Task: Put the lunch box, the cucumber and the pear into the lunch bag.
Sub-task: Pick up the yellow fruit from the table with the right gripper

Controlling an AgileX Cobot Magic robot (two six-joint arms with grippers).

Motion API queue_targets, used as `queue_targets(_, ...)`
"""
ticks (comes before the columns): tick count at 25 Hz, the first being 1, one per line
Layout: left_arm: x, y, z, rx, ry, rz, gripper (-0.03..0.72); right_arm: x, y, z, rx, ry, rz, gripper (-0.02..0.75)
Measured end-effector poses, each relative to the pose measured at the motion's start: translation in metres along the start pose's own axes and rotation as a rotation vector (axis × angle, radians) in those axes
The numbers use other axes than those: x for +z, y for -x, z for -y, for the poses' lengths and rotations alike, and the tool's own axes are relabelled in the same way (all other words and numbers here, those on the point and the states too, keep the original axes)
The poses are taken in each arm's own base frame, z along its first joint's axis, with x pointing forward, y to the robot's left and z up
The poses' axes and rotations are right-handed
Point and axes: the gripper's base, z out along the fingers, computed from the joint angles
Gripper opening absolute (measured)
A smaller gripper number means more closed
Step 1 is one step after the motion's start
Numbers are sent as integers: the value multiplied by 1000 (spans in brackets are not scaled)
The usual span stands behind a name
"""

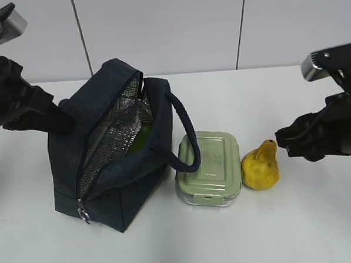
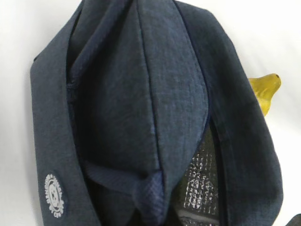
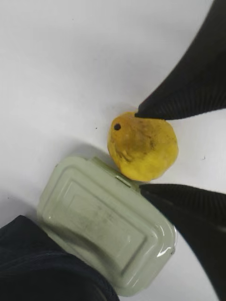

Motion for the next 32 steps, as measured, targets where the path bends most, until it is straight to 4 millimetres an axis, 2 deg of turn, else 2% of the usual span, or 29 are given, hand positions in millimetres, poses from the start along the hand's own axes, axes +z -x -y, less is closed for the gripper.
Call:
queue_targets(3,0,0,0,0,-1,-2,2,15,-7,2,34,3,-55,468)
queue_targets(7,0,0,0,0,-1,-2,2,34,-17,5,66,-2,-120,507)
queue_targets(13,0,0,0,0,-3,-5,2,49,-23,6,145,-3,-160,511)
queue_targets(22,0,-1,0,0,-4,-6,2,64,-3,8,238,15,-130,514)
queue_targets(29,0,-1,0,0,-4,-6,2,79,-7,9,256,23,-172,515)
queue_targets(32,0,-1,0,0,-5,-7,2,82,-2,10,255,22,-163,515)
